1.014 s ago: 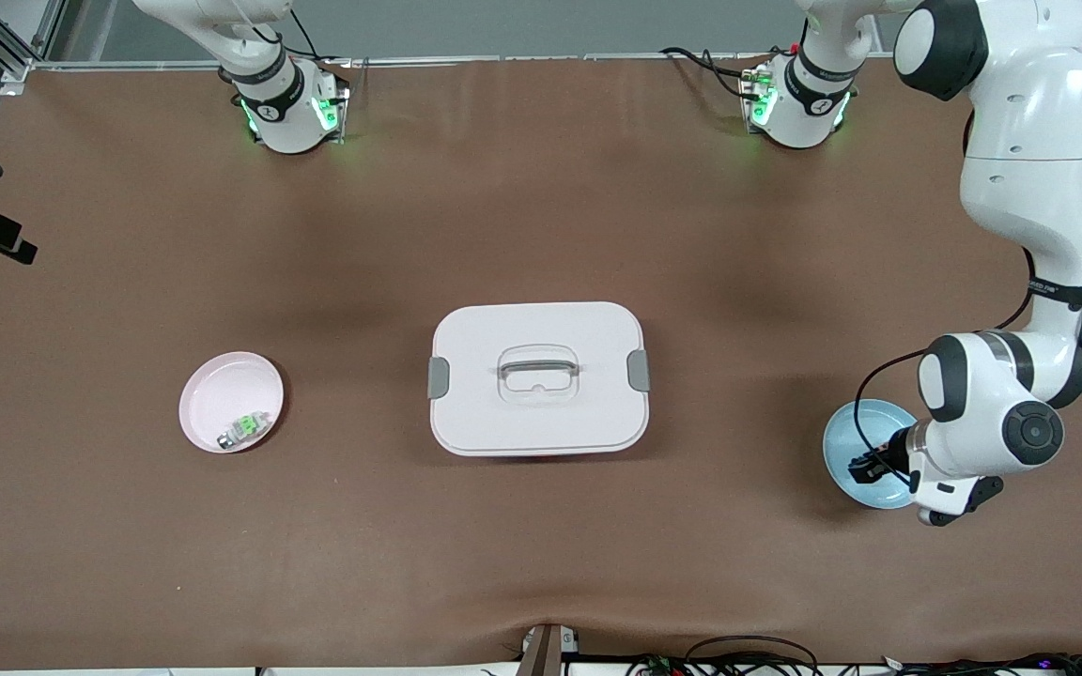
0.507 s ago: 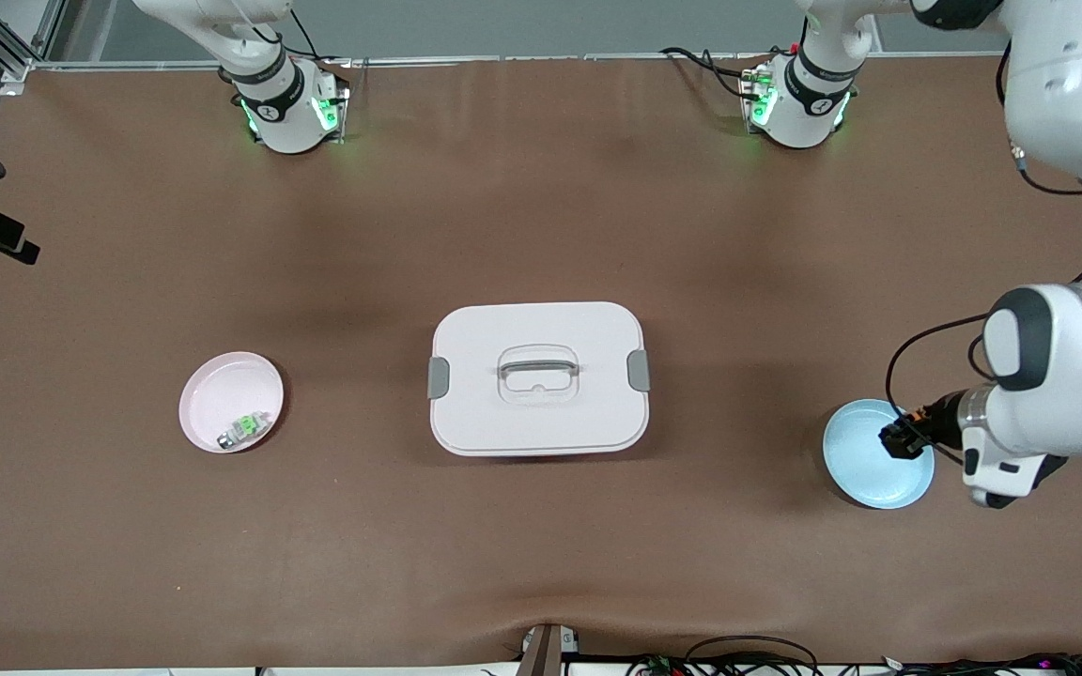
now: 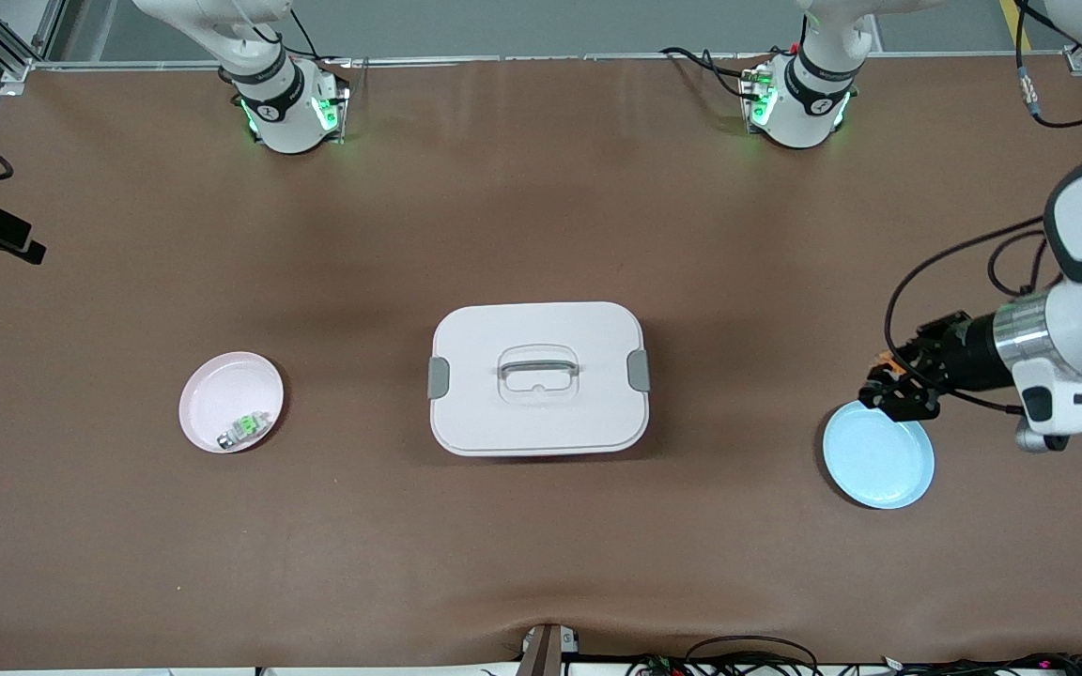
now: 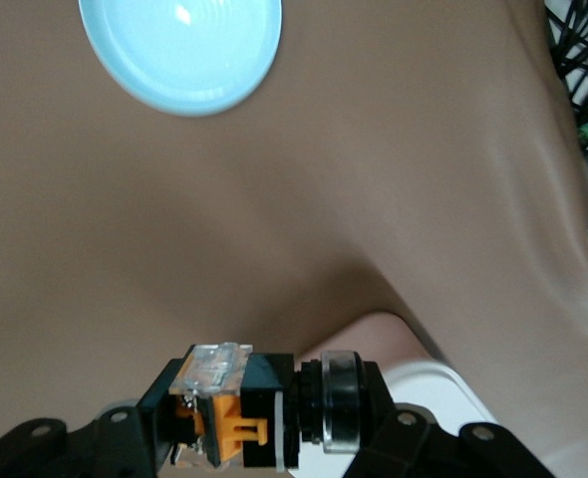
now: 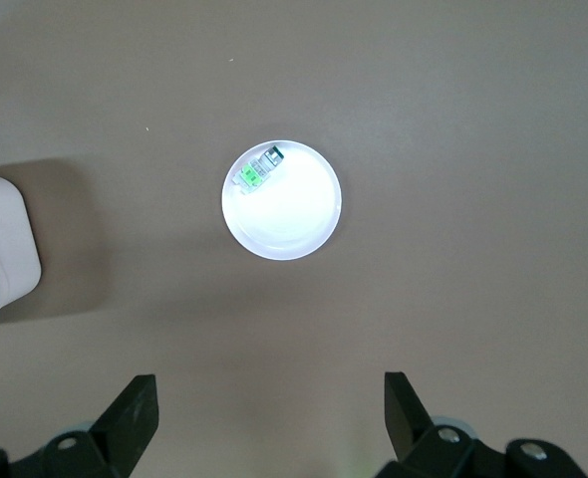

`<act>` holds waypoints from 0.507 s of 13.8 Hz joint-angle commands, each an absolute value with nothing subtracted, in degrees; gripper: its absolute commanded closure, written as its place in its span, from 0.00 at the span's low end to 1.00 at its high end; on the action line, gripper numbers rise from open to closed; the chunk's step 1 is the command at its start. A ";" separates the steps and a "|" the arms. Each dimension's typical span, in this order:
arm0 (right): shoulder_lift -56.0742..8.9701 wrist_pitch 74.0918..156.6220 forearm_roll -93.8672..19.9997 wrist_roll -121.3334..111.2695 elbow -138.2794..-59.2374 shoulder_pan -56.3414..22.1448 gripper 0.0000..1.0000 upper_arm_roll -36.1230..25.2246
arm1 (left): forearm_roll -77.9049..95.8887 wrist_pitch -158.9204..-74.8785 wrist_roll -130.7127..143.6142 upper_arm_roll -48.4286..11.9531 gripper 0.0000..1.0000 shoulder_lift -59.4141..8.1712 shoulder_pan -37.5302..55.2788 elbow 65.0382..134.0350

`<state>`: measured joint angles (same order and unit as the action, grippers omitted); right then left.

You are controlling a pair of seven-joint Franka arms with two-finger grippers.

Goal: Transfer orange switch to right arm and place
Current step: 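Lift the orange switch with the left gripper toward the table middle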

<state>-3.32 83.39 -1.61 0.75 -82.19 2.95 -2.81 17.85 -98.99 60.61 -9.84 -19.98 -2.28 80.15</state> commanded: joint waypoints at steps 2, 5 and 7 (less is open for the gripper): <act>-2.64 83.50 -0.79 0.70 -82.35 2.81 0.00 -2.64 | 23.98 -99.58 75.81 -15.54 0.90 -17.49 -2.37 81.48; -2.64 83.41 -1.14 0.62 -81.57 2.90 0.00 -2.72 | 25.75 -102.99 88.38 -22.21 0.90 -16.70 -2.55 80.33; -2.81 83.50 -1.32 0.62 -80.95 2.99 0.00 -2.72 | 27.32 -106.77 92.27 -26.61 0.90 -16.00 -2.64 80.33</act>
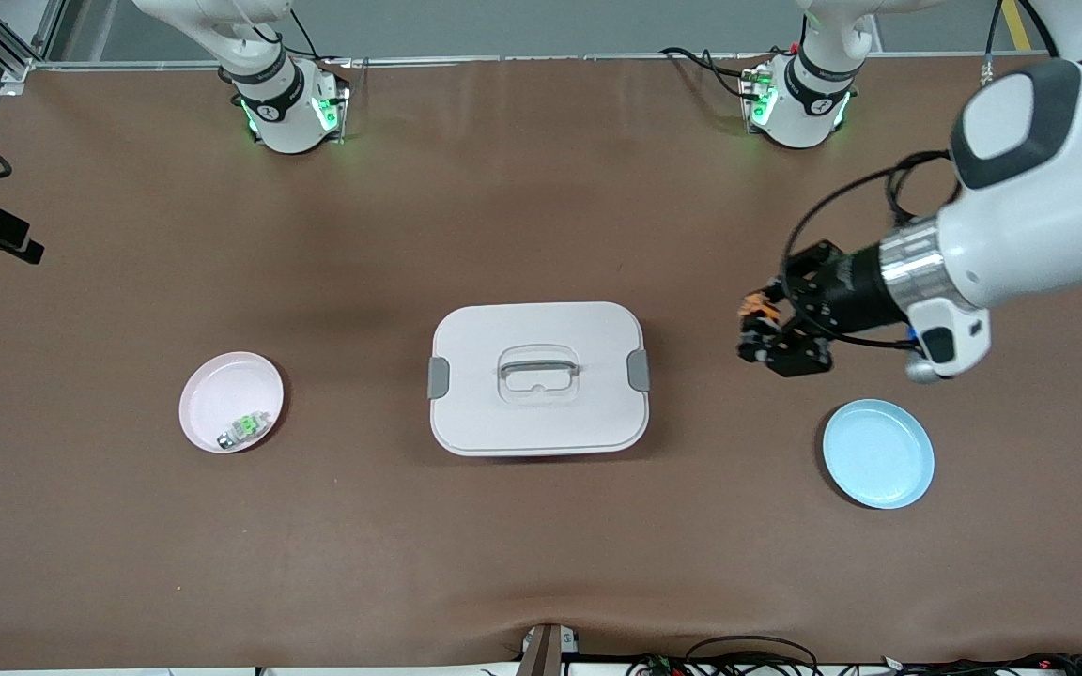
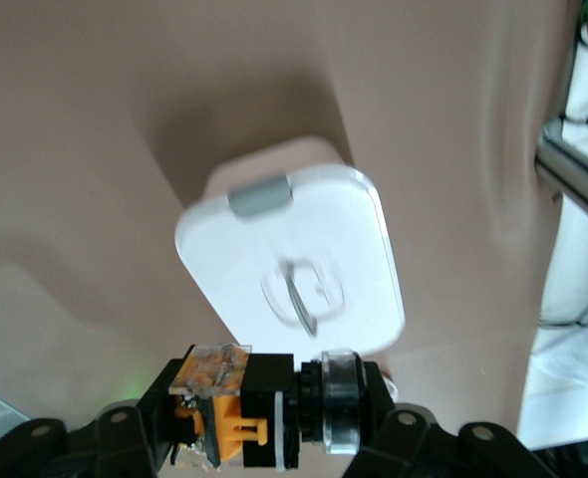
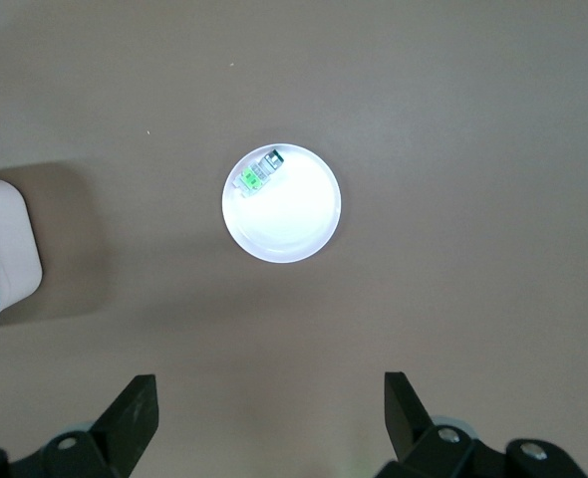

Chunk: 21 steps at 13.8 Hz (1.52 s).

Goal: Transfer orange switch to right arm and place
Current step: 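Lift the orange switch with the left gripper toward the table middle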

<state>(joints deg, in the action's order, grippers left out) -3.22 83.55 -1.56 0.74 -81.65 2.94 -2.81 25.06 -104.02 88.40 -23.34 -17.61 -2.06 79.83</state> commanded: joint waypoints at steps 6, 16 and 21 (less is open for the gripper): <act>-2.99 82.71 -1.58 0.79 -81.12 2.73 0.00 -2.72 | 39.88 -116.62 105.54 -33.04 0.90 -15.03 -2.64 80.33; -3.34 80.60 -4.99 0.79 -81.04 -3.06 0.00 -2.64 | 40.87 -130.94 112.50 -37.97 0.89 -18.72 9.21 80.59; -3.25 80.42 -23.44 2.45 -81.04 -5.53 0.00 -2.64 | 40.17 -132.27 112.59 -37.62 0.88 -20.39 12.91 80.77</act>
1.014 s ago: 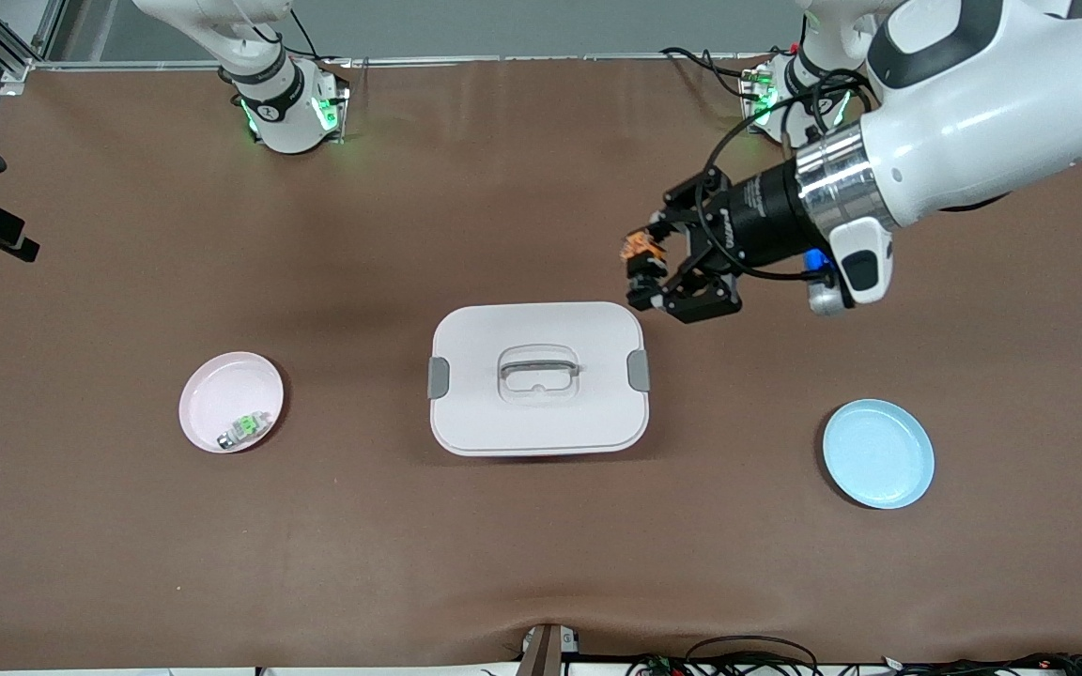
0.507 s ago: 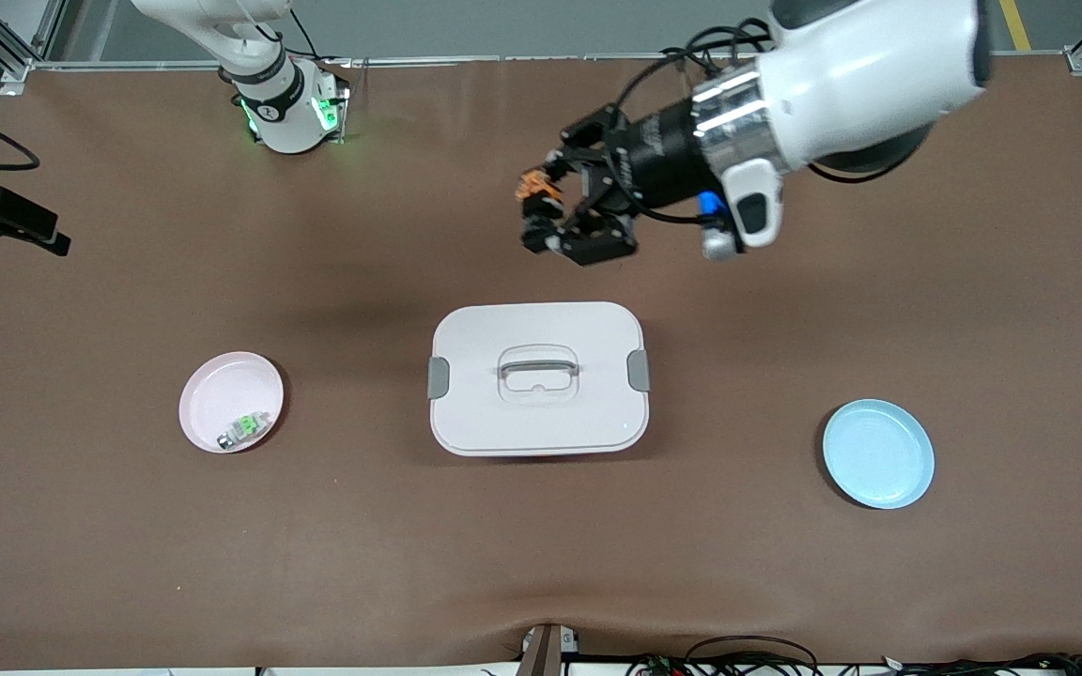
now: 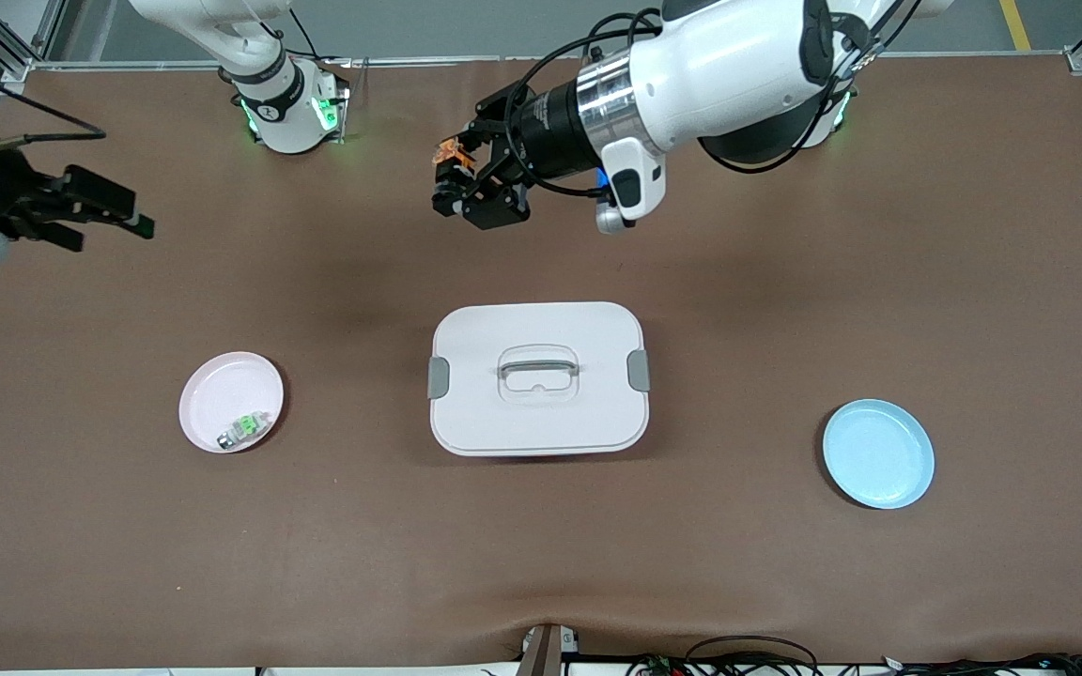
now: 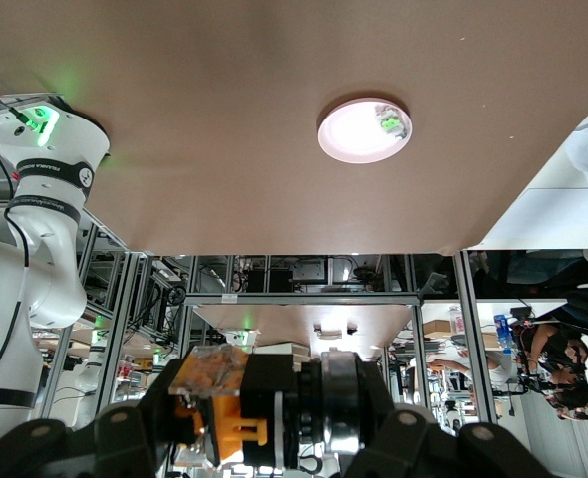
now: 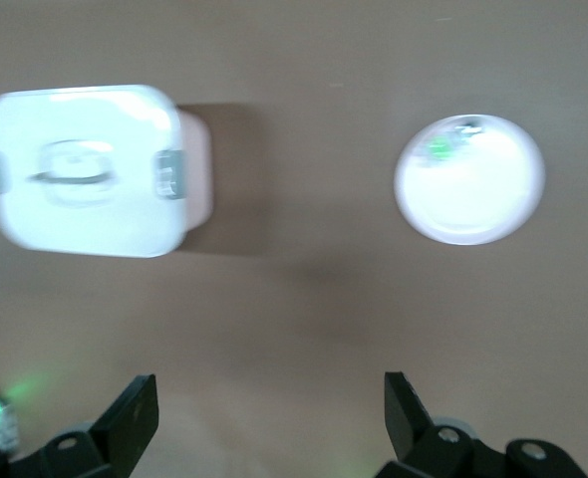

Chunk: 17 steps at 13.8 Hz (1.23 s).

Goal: Transfer orange switch to right arm and place
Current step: 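Bring the right gripper to the switch while the left gripper holds it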

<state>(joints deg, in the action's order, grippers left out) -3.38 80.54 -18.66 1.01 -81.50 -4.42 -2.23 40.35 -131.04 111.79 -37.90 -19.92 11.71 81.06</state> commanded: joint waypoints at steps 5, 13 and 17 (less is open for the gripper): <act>-3.25 84.10 -29.17 14.48 -81.21 -12.12 0.00 -2.64 | 39.03 -134.30 112.59 -37.62 0.88 -21.18 14.06 80.68; -3.08 90.96 -32.87 29.16 -81.21 -20.03 0.00 -2.64 | 38.15 -134.30 112.85 -37.53 0.88 -21.44 14.41 80.68; -2.73 92.11 -32.26 36.54 -81.47 -22.93 0.00 -2.64 | 38.06 -134.30 112.85 -37.53 0.88 -21.71 14.41 80.68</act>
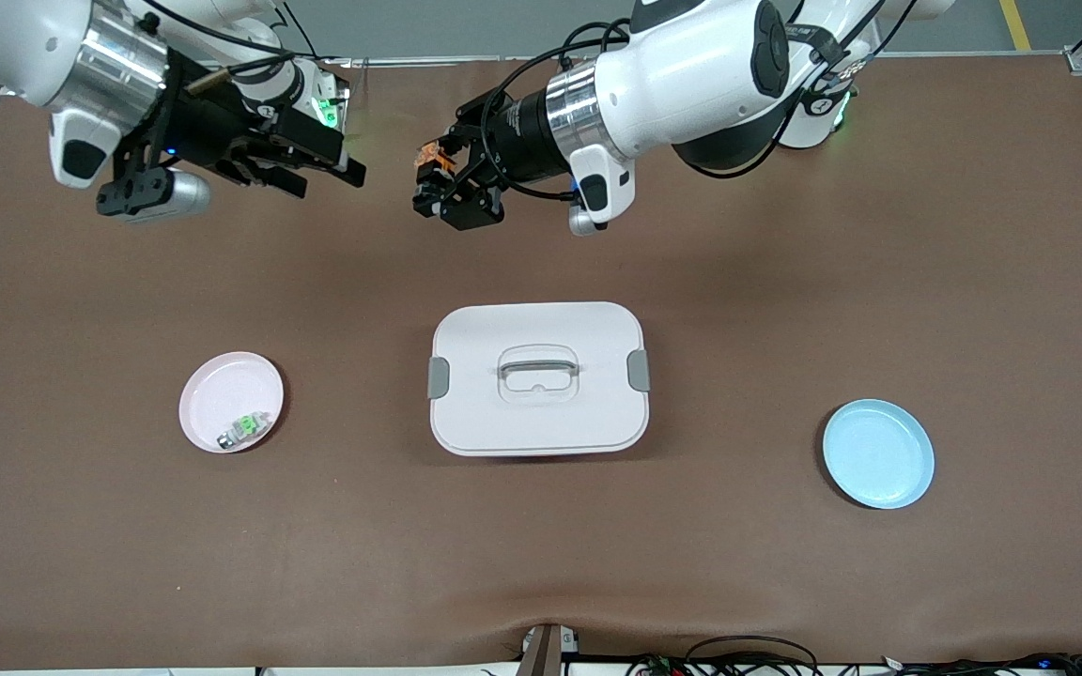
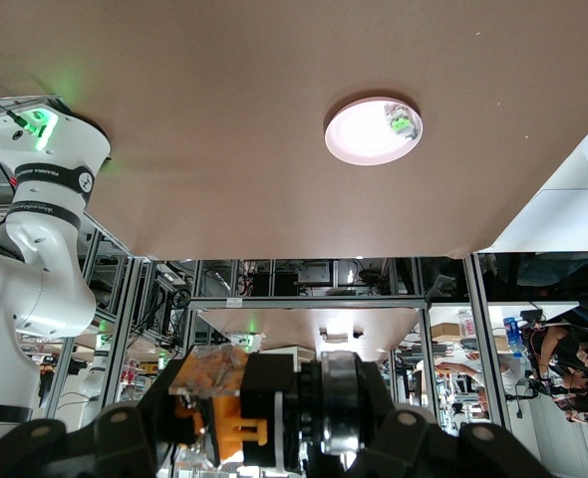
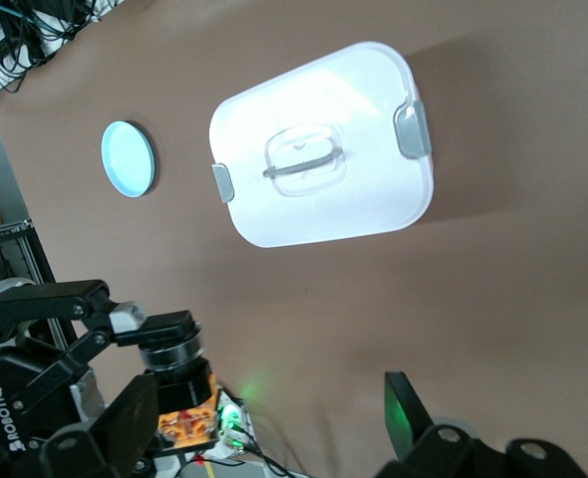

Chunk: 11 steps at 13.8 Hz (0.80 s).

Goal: Transfer orange switch to right arm and place
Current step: 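Bring the right gripper to the switch while the left gripper holds it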

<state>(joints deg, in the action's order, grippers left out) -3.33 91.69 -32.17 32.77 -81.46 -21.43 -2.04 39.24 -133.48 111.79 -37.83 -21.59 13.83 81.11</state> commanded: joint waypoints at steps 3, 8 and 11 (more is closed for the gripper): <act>-2.55 93.25 -32.08 41.38 -81.74 -25.30 0.00 -2.72 | 38.06 -134.30 112.85 -37.53 0.88 -21.53 14.33 80.68; -2.29 96.50 -31.21 41.75 -82.71 -28.47 0.00 -2.64 | 38.06 -134.30 112.85 -37.53 0.88 -21.45 14.24 80.68; -1.94 98.51 -28.92 41.75 -84.28 -30.75 0.00 -2.64 | 38.06 -134.30 112.76 -37.53 0.88 -21.27 13.80 80.68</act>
